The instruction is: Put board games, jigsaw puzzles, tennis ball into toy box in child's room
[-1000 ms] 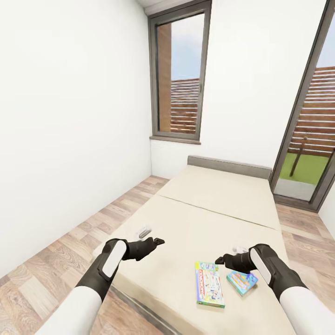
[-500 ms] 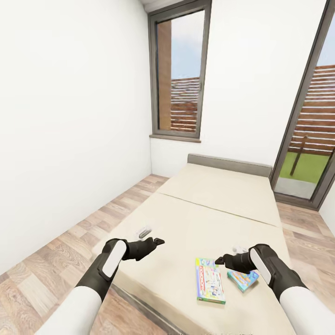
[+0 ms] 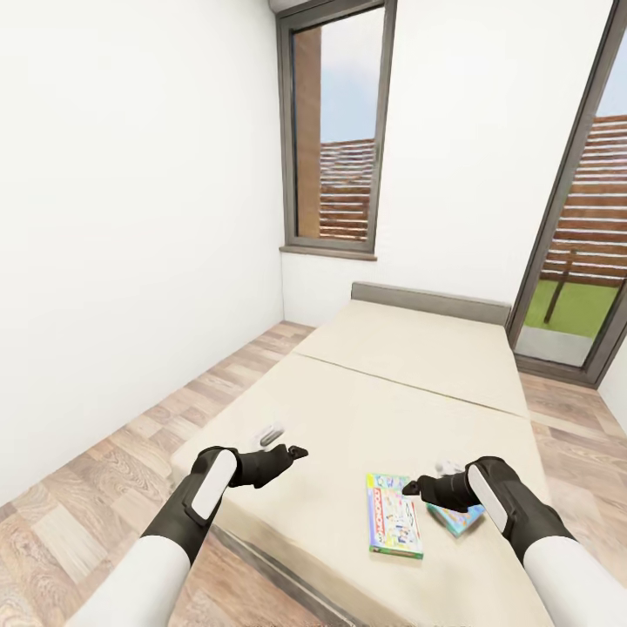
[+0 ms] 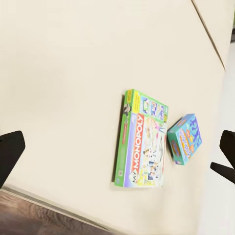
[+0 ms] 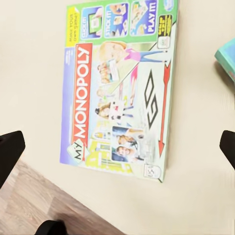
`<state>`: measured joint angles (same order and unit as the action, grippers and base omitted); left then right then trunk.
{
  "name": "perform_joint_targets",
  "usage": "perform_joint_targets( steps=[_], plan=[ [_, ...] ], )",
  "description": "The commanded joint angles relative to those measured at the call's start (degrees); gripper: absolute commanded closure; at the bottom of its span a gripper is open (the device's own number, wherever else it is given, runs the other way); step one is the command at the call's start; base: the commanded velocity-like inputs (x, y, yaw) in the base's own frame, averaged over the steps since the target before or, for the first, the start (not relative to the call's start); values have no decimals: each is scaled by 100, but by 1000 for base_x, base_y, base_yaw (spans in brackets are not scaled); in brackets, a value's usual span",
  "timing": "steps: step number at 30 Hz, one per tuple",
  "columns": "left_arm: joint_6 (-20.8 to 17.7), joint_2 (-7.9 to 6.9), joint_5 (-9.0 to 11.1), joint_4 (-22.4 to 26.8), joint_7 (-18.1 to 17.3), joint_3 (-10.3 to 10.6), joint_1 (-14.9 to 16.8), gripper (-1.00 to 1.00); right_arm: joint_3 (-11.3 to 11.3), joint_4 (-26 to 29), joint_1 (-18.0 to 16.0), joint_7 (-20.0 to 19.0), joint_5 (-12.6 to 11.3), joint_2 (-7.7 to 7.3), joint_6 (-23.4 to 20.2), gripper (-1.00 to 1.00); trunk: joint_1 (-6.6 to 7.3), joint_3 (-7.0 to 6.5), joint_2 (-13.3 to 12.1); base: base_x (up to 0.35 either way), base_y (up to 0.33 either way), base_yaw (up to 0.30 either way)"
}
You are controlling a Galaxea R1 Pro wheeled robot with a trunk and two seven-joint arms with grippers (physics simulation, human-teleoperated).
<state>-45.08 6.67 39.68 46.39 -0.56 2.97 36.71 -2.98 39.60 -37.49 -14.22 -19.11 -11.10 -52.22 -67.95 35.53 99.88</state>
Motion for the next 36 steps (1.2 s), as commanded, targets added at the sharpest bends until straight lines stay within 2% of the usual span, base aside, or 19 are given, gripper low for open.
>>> perform_joint_targets(
  steps=[1, 12, 36],
  plan=[
    [-20, 1, -4, 4, -6, -2, 3, -100, -18, 5, -4, -37, 31, -6, -13, -100, -22, 30, 45, 0, 0, 0],
    [-14, 1, -1, 4, -20, 1, 3, -100, -18, 4, -4, -37, 30, -6, -8, -100, -264, 278, 486, 0, 0, 0],
    [-10, 1, 4, 10, -47, 5, 3, -100, -7, 4, -4, -37, 30, -6, -7, -100, -264, 293, 486, 0, 0, 0]
  ],
)
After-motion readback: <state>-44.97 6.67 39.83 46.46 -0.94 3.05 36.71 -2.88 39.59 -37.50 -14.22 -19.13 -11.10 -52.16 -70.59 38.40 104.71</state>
